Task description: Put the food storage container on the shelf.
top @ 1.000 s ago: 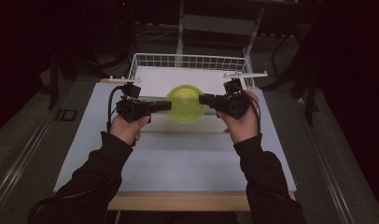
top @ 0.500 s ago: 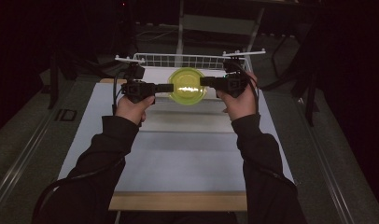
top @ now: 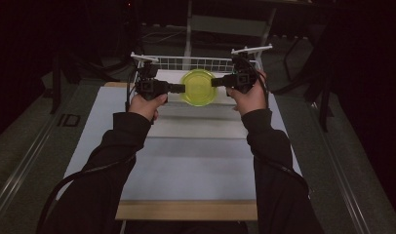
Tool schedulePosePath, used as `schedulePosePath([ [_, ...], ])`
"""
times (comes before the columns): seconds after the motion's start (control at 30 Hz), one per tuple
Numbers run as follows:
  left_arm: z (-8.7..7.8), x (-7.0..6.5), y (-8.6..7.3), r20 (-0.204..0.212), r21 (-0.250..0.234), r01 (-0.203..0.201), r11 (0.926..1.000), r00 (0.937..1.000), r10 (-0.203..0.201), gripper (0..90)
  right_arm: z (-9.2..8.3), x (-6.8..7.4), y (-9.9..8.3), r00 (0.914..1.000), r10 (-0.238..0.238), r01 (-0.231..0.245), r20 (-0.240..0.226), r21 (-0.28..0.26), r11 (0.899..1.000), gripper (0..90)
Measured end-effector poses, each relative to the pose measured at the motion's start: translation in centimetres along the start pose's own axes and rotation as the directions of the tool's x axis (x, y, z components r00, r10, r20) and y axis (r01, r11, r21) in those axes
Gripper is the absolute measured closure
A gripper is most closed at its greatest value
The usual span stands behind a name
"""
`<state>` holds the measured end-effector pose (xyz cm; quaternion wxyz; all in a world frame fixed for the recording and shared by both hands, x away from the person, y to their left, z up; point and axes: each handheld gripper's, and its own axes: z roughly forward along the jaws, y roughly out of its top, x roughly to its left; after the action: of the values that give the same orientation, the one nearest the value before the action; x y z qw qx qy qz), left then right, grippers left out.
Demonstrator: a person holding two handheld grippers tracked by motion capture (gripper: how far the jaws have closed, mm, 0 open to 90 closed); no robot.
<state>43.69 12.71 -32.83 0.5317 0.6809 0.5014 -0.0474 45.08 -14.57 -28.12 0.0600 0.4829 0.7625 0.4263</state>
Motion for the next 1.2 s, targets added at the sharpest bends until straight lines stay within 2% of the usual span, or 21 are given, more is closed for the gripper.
schedulePosePath([
  [0.1,0.3,-0.1,0.3,-0.011,0.001,-0.001,1.0000,0.9999,0.001,80.4,0.2,-0.2,0.4,1.0000,0.004,-0.004,0.009,0.017,1.000,79.4],
  [0.23,0.6,0.2,0.9,-0.017,-0.001,-0.002,1.0000,0.9998,0.002,78.1,0.6,-0.7,1.1,0.9995,0.029,-0.028,-0.015,0.041,0.999,79.5],
  [0.4,1.1,0.3,1.5,-0.029,-0.006,-0.009,0.9999,0.9995,0.009,72.5,1.2,-1.4,1.9,0.9987,0.048,-0.047,-0.019,0.054,0.997,78.3],
  [0.53,1.9,0.5,1.7,-0.047,-0.019,0.003,0.9998,0.9989,-0.004,67.0,1.9,-1.9,2.2,0.9990,0.045,-0.045,-0.006,0.056,0.997,71.7],
  [0.6,2.2,0.5,1.7,-0.066,-0.034,-0.010,0.9994,0.9978,0.008,60.7,2.4,-2.2,2.2,0.9992,0.039,-0.040,0.010,0.065,0.997,65.2],
  [0.67,2.4,0.5,1.7,-0.079,-0.046,-0.018,0.9988,0.9968,0.014,57.4,2.8,-2.3,2.0,0.9986,0.053,-0.053,-0.007,0.057,0.997,64.6],
  [0.73,2.6,0.5,1.7,-0.082,-0.050,-0.021,0.9985,0.9964,0.017,52.6,2.9,-2.3,1.9,0.9988,0.050,-0.049,-0.004,0.049,0.998,63.3],
  [0.83,2.6,0.6,1.8,-0.096,-0.063,-0.039,0.9972,0.9948,0.032,46.8,3.2,-2.3,1.9,0.9977,0.064,-0.063,-0.022,0.042,0.997,57.2],
  [1.07,1.6,0.5,2.2,-0.102,-0.086,-0.036,0.9956,0.9944,0.027,43.1,2.7,-1.9,2.1,0.9997,0.022,-0.022,-0.013,0.003,1.000,46.6],
  [1.17,1.1,0.3,2.0,-0.097,-0.096,-0.044,0.9944,0.9947,0.035,42.3,2.4,-1.7,2.2,0.9998,0.016,-0.016,-0.014,-0.005,1.000,44.3],
  [1.2,1.0,0.2,2.0,-0.093,-0.096,-0.052,0.9940,0.9948,0.043,40.6,1.9,-1.4,2.2,0.9999,-0.003,0.003,-0.012,-0.017,1.000,41.8],
])
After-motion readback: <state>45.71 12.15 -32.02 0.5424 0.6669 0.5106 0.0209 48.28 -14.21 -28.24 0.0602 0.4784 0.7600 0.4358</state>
